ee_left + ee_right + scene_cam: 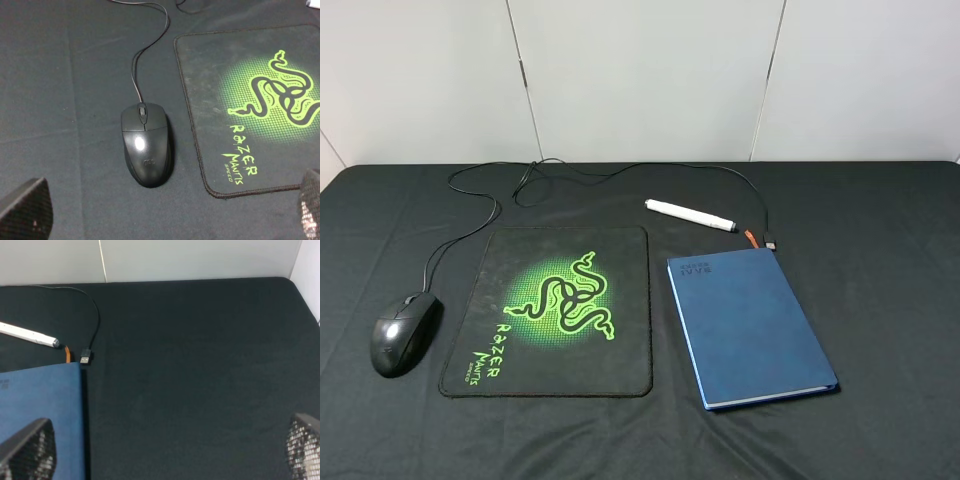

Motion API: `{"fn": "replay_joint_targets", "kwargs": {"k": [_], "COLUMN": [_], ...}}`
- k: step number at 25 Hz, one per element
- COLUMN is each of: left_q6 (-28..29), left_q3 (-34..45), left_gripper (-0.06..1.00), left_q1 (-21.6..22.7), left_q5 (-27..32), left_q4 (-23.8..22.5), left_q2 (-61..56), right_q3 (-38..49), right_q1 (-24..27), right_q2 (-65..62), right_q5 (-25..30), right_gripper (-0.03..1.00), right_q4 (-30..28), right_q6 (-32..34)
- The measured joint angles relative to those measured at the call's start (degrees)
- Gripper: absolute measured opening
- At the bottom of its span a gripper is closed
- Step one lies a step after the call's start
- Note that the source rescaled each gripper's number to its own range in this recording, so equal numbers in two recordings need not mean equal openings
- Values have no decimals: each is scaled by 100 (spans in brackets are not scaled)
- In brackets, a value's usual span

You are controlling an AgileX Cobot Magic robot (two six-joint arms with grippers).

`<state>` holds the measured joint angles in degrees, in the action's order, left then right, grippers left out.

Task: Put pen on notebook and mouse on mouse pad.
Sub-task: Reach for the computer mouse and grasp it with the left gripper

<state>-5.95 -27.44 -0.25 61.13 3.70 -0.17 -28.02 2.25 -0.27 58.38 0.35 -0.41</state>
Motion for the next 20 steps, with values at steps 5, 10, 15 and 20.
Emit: {"fn": "replay_joint_targets", "kwargs": {"k": [5,10,15,20], "left_q6": [0,0,0,0], "left_q3": [0,0,0,0], "left_gripper": [95,95,95,95], "left_q1": [0,0,0,0], "left_q5": [0,0,0,0], "left_q4": [0,0,0,0], "left_q2": [0,0,0,0], "right_q3": [0,0,0,0], "right_q1": [0,0,0,0], "right_q2": [0,0,0,0], "right_q5": [0,0,0,0], "right_gripper": [100,100,100,100], "right_q4": [0,0,0,0], "right_q6": [0,0,0,0]}}
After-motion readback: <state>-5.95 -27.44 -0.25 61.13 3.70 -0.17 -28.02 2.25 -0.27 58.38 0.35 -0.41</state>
